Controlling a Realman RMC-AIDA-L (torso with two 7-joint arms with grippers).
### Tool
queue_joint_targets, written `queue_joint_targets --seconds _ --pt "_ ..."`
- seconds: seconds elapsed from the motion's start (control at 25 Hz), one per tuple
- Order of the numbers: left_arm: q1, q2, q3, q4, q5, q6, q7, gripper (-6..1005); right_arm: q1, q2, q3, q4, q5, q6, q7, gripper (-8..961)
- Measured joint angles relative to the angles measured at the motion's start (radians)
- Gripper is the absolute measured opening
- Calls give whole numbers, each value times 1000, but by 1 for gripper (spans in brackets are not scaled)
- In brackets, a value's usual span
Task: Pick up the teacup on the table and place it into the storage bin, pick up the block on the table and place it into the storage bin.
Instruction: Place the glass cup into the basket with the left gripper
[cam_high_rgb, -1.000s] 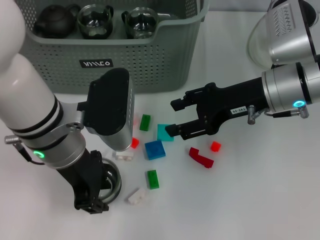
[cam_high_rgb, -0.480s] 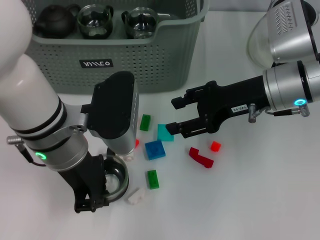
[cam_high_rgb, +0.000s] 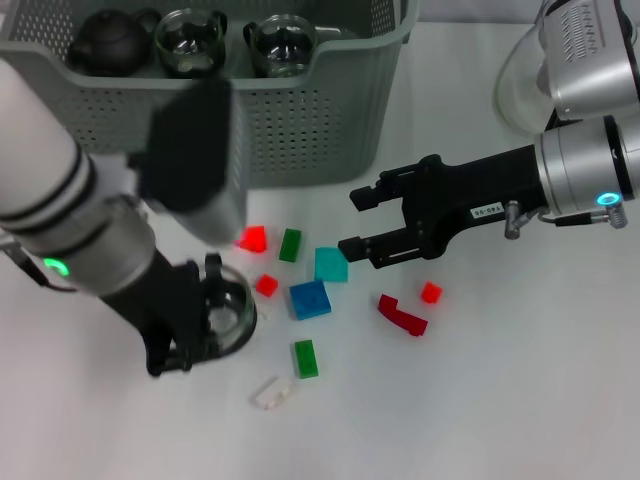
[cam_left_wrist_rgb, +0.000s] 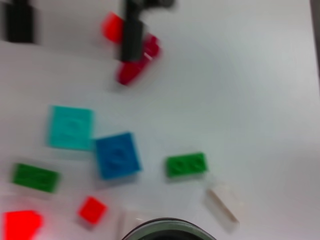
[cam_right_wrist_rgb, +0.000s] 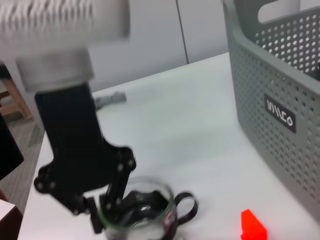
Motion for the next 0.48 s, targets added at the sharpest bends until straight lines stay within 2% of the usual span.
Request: queue_joint_targets --seconds 0.32,0.44,0.48 --pt "-28 2 -195 12 -33 40 9 46 1 -9 2 -2 0 0 -4 733" --pt "-67 3 -353 7 -74 99 9 45 1 -16 3 -2 0 0 -5 733" --pt "-90 4 -437 1 -102 128 9 44 -1 -18 2 -2 0 0 -5 733"
